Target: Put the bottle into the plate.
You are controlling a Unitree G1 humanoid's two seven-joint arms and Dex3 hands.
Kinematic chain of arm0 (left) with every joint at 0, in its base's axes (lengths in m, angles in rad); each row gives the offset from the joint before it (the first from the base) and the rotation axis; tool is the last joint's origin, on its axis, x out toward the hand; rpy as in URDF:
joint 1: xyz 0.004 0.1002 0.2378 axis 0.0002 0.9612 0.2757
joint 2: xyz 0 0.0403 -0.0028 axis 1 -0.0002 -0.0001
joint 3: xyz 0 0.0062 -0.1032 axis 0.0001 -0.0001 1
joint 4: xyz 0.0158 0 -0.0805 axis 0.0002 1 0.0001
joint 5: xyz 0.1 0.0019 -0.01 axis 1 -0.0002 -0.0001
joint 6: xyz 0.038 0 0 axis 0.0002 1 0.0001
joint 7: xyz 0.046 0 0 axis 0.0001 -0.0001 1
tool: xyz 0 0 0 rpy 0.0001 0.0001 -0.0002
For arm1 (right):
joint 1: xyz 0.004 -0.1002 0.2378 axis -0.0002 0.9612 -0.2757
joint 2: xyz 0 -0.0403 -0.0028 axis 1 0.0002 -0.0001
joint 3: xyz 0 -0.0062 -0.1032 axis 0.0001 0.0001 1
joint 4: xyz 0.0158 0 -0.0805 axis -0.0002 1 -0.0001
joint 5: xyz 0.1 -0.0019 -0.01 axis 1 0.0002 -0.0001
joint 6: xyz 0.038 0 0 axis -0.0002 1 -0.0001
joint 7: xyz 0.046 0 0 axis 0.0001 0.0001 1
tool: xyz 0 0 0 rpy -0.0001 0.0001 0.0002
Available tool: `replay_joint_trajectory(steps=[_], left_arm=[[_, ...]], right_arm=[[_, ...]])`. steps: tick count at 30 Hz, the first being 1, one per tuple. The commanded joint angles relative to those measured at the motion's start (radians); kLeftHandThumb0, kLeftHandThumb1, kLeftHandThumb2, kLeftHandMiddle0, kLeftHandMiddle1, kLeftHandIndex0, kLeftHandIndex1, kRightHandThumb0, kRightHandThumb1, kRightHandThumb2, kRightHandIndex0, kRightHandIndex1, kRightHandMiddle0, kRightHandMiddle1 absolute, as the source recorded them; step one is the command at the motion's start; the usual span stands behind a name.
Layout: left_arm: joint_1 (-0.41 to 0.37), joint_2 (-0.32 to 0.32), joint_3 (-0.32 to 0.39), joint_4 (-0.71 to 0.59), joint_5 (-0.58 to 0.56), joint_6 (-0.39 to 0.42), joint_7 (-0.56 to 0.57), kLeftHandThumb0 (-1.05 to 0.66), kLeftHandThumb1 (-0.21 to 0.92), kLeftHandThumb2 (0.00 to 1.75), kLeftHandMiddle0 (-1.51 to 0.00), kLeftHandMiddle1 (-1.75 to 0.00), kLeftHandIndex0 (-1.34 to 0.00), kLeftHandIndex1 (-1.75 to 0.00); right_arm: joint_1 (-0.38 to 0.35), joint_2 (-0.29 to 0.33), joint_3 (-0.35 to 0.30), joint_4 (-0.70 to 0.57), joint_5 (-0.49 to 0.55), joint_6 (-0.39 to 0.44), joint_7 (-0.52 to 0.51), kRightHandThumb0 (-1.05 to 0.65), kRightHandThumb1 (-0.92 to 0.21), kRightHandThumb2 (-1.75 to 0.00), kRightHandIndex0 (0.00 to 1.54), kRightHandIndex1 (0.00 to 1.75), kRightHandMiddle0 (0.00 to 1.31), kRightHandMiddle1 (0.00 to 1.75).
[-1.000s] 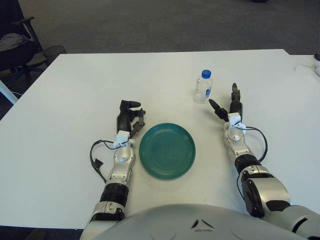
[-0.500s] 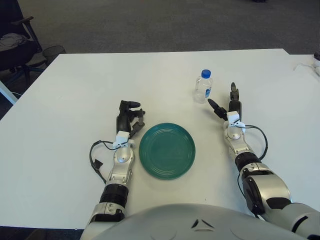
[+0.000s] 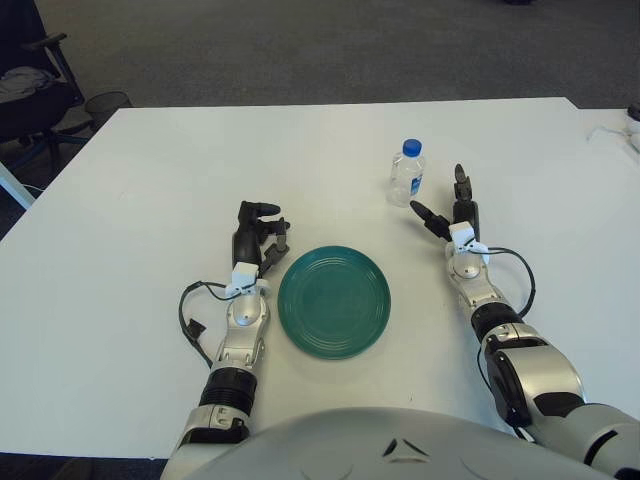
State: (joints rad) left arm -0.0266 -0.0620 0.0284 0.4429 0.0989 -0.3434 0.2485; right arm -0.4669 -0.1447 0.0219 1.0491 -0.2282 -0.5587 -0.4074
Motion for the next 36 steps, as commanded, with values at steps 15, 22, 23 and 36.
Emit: replay_joint_trajectory(steps=[15,22,23,36], left_arm=[[0.053,0.001,0.006,0.082,0.003,0.03,0.004,-0.37,0.75,0.77,-0.62,-1.16,-0.3,-1.75],[0.042,-0.001,0.007,0.096,0.003,0.021,0.01,-0.37,0.74,0.77,-0.62,-1.17,-0.3,-1.75],[0.042,-0.001,0.007,0.095,0.004,0.019,0.011,-0.37,0.74,0.77,-0.62,-1.17,-0.3,-1.75],[0.03,-0.001,0.008,0.104,0.006,0.014,0.021,-0.37,0.78,0.73,-0.62,-1.17,-0.28,-1.75]], right_arm=[[0.022,0.018,0.061,0.064,-0.054,0.024,0.003,-1.05,-0.92,-0.29,0.04,0.01,0.01,0.0],[-0.004,0.024,0.065,0.095,-0.053,0.036,-0.003,-1.05,-0.92,-0.31,0.05,0.02,0.01,0.01],[-0.011,0.026,0.063,0.102,-0.053,0.04,-0.005,-1.05,-0.92,-0.31,0.05,0.02,0.02,0.01],[-0.099,0.046,0.029,0.179,-0.029,0.081,-0.02,-1.05,-0.92,-0.25,0.06,0.02,0.01,0.04]])
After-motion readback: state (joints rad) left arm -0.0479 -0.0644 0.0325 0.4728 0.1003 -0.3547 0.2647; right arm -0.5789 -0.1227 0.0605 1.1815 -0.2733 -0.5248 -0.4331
